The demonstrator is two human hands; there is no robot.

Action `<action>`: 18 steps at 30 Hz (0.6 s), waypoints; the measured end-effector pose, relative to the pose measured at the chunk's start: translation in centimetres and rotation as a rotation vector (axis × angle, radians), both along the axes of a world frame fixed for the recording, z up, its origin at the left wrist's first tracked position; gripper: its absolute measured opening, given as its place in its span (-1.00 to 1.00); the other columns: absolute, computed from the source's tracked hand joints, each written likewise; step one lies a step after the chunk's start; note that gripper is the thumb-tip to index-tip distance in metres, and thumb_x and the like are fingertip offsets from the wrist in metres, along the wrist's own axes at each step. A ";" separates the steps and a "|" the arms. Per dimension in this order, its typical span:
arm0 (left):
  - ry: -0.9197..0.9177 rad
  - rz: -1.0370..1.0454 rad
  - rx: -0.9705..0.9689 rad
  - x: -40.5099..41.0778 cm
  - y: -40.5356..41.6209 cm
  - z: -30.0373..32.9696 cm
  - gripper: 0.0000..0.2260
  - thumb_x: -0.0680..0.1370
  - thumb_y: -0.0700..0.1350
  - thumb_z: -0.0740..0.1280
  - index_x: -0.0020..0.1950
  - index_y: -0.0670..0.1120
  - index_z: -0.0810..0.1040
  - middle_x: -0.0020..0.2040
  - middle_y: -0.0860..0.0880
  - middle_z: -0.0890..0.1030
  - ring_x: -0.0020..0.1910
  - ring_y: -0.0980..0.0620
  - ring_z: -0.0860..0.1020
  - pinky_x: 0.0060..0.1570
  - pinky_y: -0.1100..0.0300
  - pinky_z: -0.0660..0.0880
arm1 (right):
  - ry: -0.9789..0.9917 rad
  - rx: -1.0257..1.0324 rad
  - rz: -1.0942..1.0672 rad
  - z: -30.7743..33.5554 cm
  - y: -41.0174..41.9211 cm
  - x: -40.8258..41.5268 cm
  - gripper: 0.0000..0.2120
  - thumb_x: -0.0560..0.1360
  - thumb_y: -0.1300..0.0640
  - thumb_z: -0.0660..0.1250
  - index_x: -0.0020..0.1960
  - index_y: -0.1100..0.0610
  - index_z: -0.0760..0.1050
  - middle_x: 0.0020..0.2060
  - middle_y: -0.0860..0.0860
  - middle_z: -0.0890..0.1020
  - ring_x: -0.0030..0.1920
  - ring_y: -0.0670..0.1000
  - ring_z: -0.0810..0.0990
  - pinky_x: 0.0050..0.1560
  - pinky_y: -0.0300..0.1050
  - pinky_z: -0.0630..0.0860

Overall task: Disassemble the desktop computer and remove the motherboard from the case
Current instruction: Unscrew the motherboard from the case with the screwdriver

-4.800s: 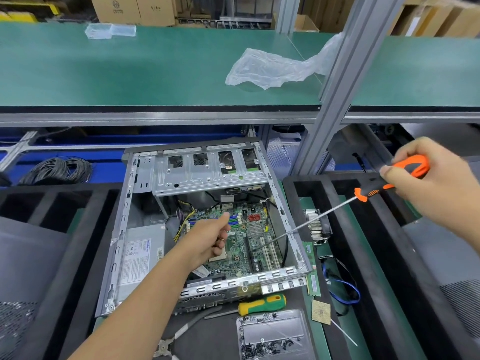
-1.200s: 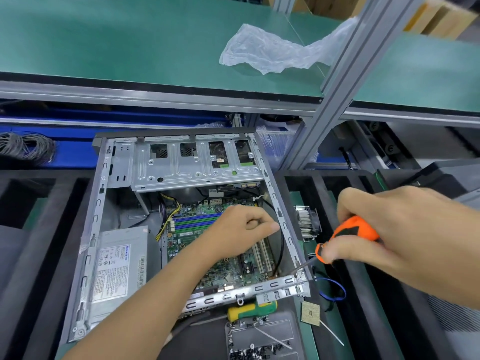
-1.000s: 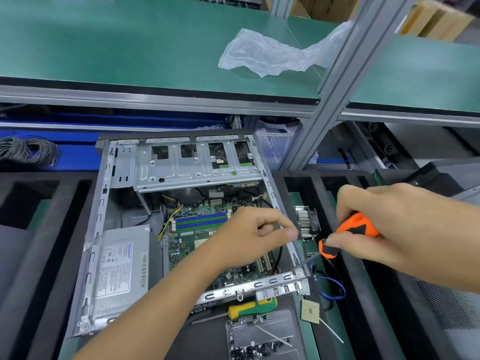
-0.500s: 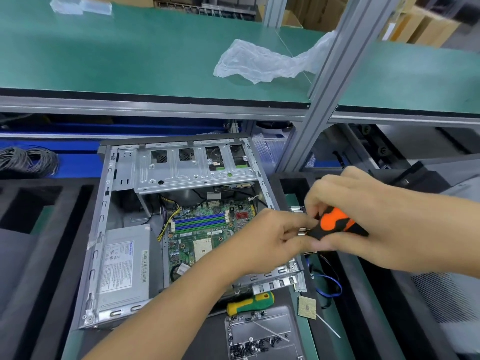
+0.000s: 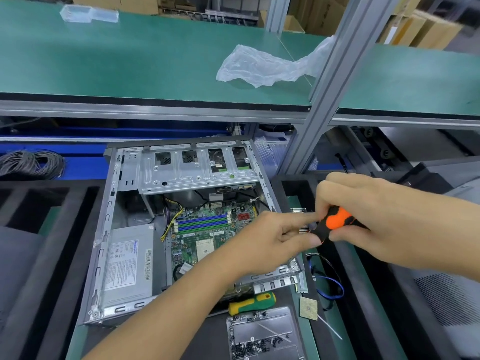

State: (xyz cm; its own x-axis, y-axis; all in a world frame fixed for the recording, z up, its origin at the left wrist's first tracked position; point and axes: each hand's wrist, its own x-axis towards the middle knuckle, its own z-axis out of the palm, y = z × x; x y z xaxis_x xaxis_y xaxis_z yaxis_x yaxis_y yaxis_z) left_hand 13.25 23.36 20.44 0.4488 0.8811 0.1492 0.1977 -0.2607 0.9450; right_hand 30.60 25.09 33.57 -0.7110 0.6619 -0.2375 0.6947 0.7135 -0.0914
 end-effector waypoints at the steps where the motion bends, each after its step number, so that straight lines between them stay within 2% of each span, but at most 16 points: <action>1: 0.018 -0.014 0.011 0.2 0.0 0.2 -0.74 0.59 -0.07 0.34 0.01 0.36 0.54 -0.46 0.09 0.15 -0.46 0.13 0.15 -0.44 0.34 0.12 | -0.007 -0.005 0.009 -0.1 0.1 0.1 -0.72 0.50 0.00 0.38 -0.02 -0.21 0.26 -0.04 -0.28 0.32 0.05 -0.21 0.33 0.05 -0.26 0.30; 3: 0.023 0.000 0.013 0.5 0.0 0.3 -0.68 0.57 -0.07 0.38 -0.18 0.39 0.49 -0.45 0.09 0.15 -0.45 0.12 0.15 -0.44 0.32 0.12 | -0.010 -0.026 0.000 -0.2 0.0 0.1 -0.70 0.48 -0.01 0.41 -0.01 -0.24 0.28 -0.01 -0.28 0.32 0.09 -0.23 0.32 0.05 -0.27 0.31; 5: 0.012 0.033 0.001 0.7 -0.1 0.1 -0.71 0.53 -0.06 0.43 -0.22 0.33 0.46 -0.47 0.09 0.16 -0.46 0.12 0.16 -0.43 0.31 0.14 | 0.015 -0.060 -0.051 0.0 -0.1 0.2 -0.66 0.41 -0.19 0.42 0.01 -0.29 0.27 0.00 -0.31 0.35 0.10 -0.27 0.34 0.01 -0.26 0.34; 7: -0.005 0.080 -0.007 1.0 -0.1 -0.2 -0.72 0.48 -0.05 0.49 -0.22 0.24 0.43 -0.49 0.10 0.18 -0.45 0.12 0.16 -0.41 0.28 0.15 | 0.024 -0.040 -0.148 0.1 -0.1 0.4 -0.51 0.25 -0.51 0.26 0.03 -0.29 0.24 -0.05 -0.29 0.41 0.02 -0.25 0.41 -0.07 -0.27 0.36; 9: 0.003 0.131 -0.027 1.5 0.0 -0.3 -0.67 0.42 -0.01 0.54 -0.27 0.23 0.39 -0.50 0.10 0.20 -0.44 0.08 0.17 -0.39 0.22 0.16 | 0.023 0.078 -0.209 0.0 0.0 0.5 -0.38 0.17 -0.64 0.04 -0.01 -0.21 0.28 -0.22 -0.21 0.46 -0.19 -0.19 0.47 -0.22 -0.28 0.33; 10: 0.008 0.149 -0.036 1.6 0.0 -0.4 -0.65 0.39 0.00 0.56 -0.29 0.22 0.38 -0.50 0.10 0.20 -0.44 0.09 0.18 -0.40 0.22 0.15 | 0.013 0.138 -0.216 -0.2 0.0 0.4 -0.37 0.18 -0.64 -0.02 -0.06 -0.16 0.30 -0.32 -0.17 0.47 -0.28 -0.16 0.47 -0.28 -0.24 0.33; 12: -0.004 0.151 -0.046 1.5 0.1 -0.3 -0.65 0.35 -0.01 0.59 -0.24 0.15 0.39 -0.51 0.10 0.20 -0.45 0.10 0.16 -0.42 0.24 0.11 | 0.010 0.169 -0.201 -0.4 -0.1 0.3 -0.47 0.25 -0.57 0.00 -0.10 -0.16 0.28 -0.39 -0.14 0.46 -0.33 -0.13 0.46 -0.29 -0.19 0.37; 14: -0.036 0.099 -0.057 1.1 0.1 -0.1 -0.70 0.38 -0.03 0.57 -0.08 0.16 0.48 -0.47 0.10 0.18 -0.44 0.10 0.15 -0.41 0.22 0.09 | 0.049 0.105 -0.159 -0.6 -0.3 0.4 -0.65 0.34 -0.43 0.11 -0.08 -0.20 0.24 -0.32 -0.16 0.47 -0.32 -0.14 0.46 -0.26 -0.20 0.39; 16: -0.044 0.030 -0.051 0.8 0.0 0.0 -0.71 0.49 -0.04 0.48 0.17 0.16 0.54 -0.42 0.08 0.16 -0.42 0.11 0.15 -0.39 0.22 0.12 | 0.080 -0.010 -0.120 -0.3 -0.4 0.7 -0.78 0.40 -0.28 0.18 -0.07 -0.22 0.24 -0.21 -0.20 0.46 -0.23 -0.15 0.48 -0.20 -0.18 0.43; 18: -0.018 -0.004 -0.032 0.5 0.0 0.1 -0.77 0.56 -0.05 0.39 0.21 0.09 0.58 -0.42 0.09 0.15 -0.43 0.12 0.15 -0.40 0.26 0.13 | 0.078 -0.076 -0.081 0.1 -0.4 1.0 -0.83 0.43 -0.20 0.23 -0.05 -0.22 0.28 -0.13 -0.22 0.43 -0.14 -0.16 0.48 -0.13 -0.16 0.44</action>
State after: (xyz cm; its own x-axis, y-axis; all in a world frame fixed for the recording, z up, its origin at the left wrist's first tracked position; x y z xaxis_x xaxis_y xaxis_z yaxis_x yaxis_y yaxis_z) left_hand 13.79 23.32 20.50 0.4495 0.8840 0.1284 0.1801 -0.2305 0.9562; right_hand 31.62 24.69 33.66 -0.6742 0.7002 -0.2351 0.7385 0.6444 -0.1985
